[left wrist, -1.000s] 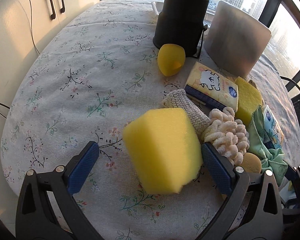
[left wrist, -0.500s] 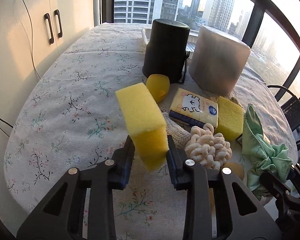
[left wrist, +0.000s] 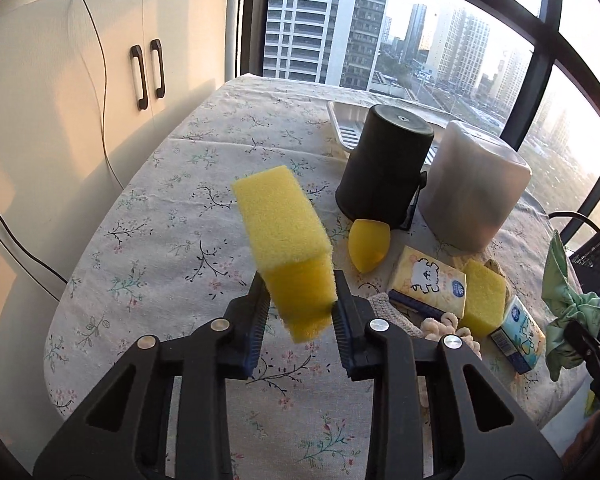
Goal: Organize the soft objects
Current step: 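Carry the sponge and the green cloth over the white plastic tray with both tools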
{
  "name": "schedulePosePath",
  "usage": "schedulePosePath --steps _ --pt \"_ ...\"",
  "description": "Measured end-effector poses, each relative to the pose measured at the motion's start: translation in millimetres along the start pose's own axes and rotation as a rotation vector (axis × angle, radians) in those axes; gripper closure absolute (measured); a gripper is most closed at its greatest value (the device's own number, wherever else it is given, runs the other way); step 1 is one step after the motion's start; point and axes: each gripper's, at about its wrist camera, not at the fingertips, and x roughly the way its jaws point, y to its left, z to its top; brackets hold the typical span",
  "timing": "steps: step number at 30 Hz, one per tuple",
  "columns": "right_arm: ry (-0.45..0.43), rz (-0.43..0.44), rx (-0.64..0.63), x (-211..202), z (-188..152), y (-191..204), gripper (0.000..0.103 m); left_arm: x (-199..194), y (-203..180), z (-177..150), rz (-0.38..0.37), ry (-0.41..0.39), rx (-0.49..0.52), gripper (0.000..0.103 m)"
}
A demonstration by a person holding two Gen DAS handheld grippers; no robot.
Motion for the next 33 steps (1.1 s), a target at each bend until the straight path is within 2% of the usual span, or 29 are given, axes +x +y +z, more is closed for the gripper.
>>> schedulePosePath --steps 12,18,25,29,33 --pt "-0.018 -0.098 0.062 33.6 50.4 -46.1 0.055 38.2 19.8 34.4 0.058 0.024 -0.022 0.075" --pt "-0.012 -0.113 0.081 58.8 81.6 -68.9 0.054 62.5 19.2 64.0 0.083 0.007 0.034 0.075" --pt "0.03 -0.127 0.093 101.8 113.2 -104.7 0.054 109.1 33.4 104.5 0.092 0.055 0.052 0.075" --pt "0.05 -0.131 0.1 126.4 128.9 -125.3 0.054 136.3 36.4 127.6 0.11 0.045 0.119 0.075" --pt "0.043 -0.136 0.07 143.9 147.1 -134.8 0.054 167.3 43.7 151.6 0.071 0.08 0.11 0.075"
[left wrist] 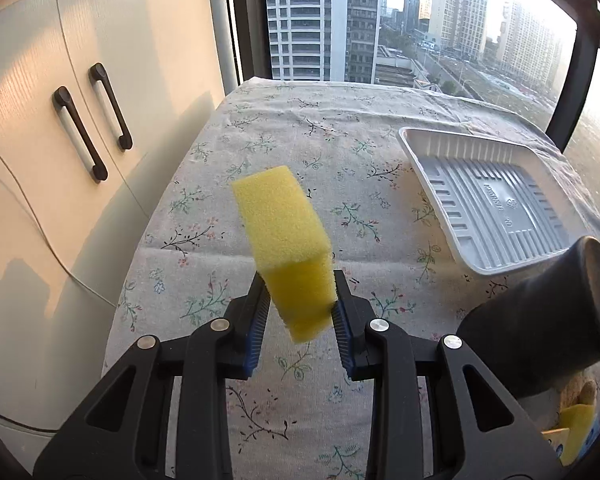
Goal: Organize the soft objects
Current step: 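Carry the sponge and the green cloth over the white plastic tray with both tools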
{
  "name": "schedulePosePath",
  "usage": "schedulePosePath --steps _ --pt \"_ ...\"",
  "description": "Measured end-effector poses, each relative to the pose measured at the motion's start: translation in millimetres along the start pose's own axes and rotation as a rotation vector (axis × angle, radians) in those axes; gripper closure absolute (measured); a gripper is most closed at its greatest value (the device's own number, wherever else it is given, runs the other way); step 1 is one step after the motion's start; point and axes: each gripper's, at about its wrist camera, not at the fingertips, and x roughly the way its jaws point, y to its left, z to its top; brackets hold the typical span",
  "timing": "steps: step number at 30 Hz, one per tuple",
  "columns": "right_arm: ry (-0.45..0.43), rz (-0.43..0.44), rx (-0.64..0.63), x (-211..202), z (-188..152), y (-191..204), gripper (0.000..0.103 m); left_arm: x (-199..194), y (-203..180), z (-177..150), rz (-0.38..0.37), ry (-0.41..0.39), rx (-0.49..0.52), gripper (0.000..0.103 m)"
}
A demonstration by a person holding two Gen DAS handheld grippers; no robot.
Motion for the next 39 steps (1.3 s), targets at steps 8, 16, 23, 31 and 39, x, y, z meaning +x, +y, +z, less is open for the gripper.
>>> schedulePosePath --steps 8,16,23,31,39 --pt "0.013 0.034 -0.051 45.5 55.4 10.6 0.054 47.4 -10.6 58.3 -0.018 -0.008 0.037 0.075" --pt "0.105 0.171 -0.039 95.7 110.8 46.6 0.054 76.8 -77.4 99.7 -0.056 0.038 0.241 0.075" --pt "0.211 0.267 -0.089 126.5 125.9 87.9 0.054 87.4 -129.8 109.5 -0.2 0.123 0.382 0.075" --pt "0.327 0.193 -0.201 154.1 102.8 112.5 0.054 106.8 -145.4 101.0 -0.226 0.207 0.394 0.075" --pt "0.356 0.193 -0.176 159.0 100.4 109.1 0.045 107.0 -144.9 99.8 -0.281 0.226 0.356 0.064"
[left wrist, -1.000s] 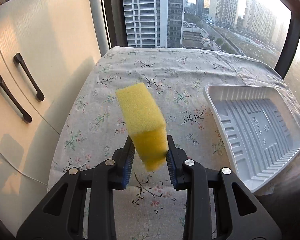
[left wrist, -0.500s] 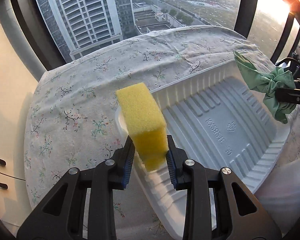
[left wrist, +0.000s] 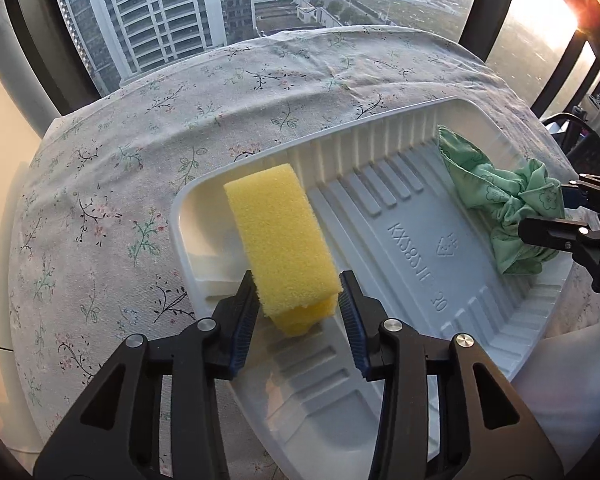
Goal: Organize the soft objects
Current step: 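Carry the sponge and the green cloth over the white plastic tray with both tools, then open the right tool to drop the cloth in the tray while the left tool releases the sponge there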
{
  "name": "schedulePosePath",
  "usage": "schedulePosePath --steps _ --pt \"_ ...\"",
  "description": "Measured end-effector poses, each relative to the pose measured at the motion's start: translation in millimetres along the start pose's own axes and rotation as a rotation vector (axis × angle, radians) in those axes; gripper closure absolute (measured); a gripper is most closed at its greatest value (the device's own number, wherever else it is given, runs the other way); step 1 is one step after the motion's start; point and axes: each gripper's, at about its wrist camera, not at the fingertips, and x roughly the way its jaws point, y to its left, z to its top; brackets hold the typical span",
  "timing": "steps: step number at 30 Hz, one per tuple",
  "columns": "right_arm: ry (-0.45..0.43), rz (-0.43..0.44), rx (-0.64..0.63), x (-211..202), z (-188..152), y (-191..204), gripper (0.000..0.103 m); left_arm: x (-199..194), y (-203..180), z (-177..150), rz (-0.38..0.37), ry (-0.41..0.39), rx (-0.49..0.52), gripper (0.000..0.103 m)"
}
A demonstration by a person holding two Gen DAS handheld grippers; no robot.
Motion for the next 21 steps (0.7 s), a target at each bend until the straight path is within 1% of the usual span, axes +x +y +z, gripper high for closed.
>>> schedulePosePath --steps 2,4,6,7,8,10,11,12,14,18,21 --pt "-0.003 0.023 0.007 -2.2 0.1 -1.2 0.044 -3.1 0.1 0.1 0.002 -0.013 -0.005 0.062" --pt "-0.012 0.022 0.009 -7.0 -0.4 -1.4 0.044 -8.8 -0.8 -0.5 0.001 -0.036 -0.007 0.06" --pt "-0.021 0.033 0.013 -12.9 -1.1 -1.7 0.041 -15.5 -2.3 -0.7 0.001 -0.062 -0.004 0.056" --pt "-0.027 0.038 0.016 -16.4 -1.5 -1.9 0.04 -18.4 -3.4 -0.3 0.022 -0.074 -0.003 0.052" --pt "-0.033 0.041 0.02 -19.9 -2.0 -1.8 0.038 -20.8 -3.8 0.3 0.058 -0.084 -0.003 0.049" --pt "-0.042 0.05 0.024 -26.1 -3.7 -1.2 0.038 -24.1 -2.7 1.6 0.157 -0.102 -0.001 0.047" --pt "-0.046 0.054 0.026 -29.6 -5.4 -0.9 0.038 -25.6 0.0 1.5 0.196 -0.107 -0.006 0.047" --pt "-0.05 0.058 0.026 -32.9 -7.1 -0.4 0.038 -27.4 3.9 1.2 0.217 -0.113 -0.018 0.047" --pt "-0.059 0.064 0.02 -39.8 -11.0 1.0 0.038 -31.6 13.0 0.2 0.226 -0.121 -0.049 0.047" --pt "-0.072 0.047 0.008 -49.9 -16.8 1.7 0.038 -42.3 28.0 -5.8 0.217 -0.135 -0.106 0.047" --pt "-0.081 0.045 0.026 -56.3 -19.7 -2.9 0.038 -53.2 34.3 -12.6 0.223 -0.16 -0.136 0.047"
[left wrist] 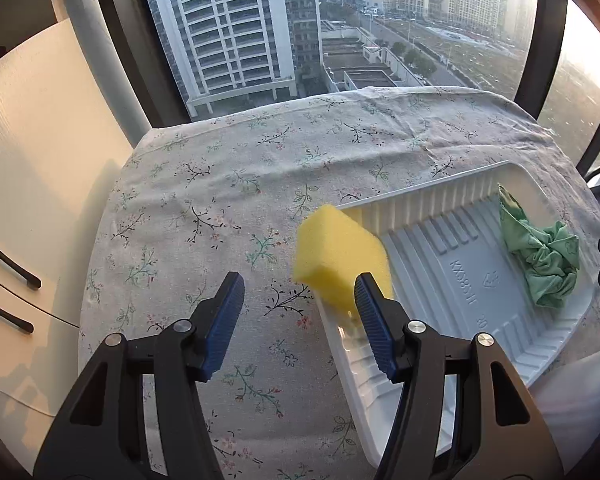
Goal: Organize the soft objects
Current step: 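Open the right tool to drop the cloth in the tray while the left tool releases the sponge there, then move both open tools back to the pile of soft items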
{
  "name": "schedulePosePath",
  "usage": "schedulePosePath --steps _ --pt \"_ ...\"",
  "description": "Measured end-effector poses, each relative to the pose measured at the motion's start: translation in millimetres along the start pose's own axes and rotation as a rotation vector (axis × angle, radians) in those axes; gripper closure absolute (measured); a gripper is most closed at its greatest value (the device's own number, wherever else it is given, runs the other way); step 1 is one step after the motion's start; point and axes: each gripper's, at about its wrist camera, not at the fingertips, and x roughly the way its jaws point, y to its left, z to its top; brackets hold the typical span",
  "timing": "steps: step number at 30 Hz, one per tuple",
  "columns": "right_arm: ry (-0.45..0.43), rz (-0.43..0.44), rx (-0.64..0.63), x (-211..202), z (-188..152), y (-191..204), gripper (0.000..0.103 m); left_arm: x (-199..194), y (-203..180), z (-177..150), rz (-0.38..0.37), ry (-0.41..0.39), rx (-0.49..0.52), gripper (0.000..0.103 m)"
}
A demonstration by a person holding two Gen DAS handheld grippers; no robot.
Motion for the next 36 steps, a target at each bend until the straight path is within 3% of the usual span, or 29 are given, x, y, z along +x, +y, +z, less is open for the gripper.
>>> schedulePosePath --steps 7,19,26,36 --pt "-0.014 -0.049 0.045 -18.4 -13.8 -19.5 0.038 -22.9 28.9 -22.3 0.045 -0.018 -0.046 0.047" --pt "0.017 -0.139 0.098 -45.4 -76.3 -61.8 0.038 -48.5 71.3 -101.7 0.065 0.01 -0.095 0.047" --pt "0.056 -0.148 0.11 -57.7 -125.5 -74.2 0.038 -73.1 78.0 -150.8 0.002 0.022 -0.13 0.047" --pt "0.107 -0.15 0.068 -84.9 -203.5 -62.7 0.038 -116.5 72.4 -211.8 -0.093 0.024 -0.147 0.047"
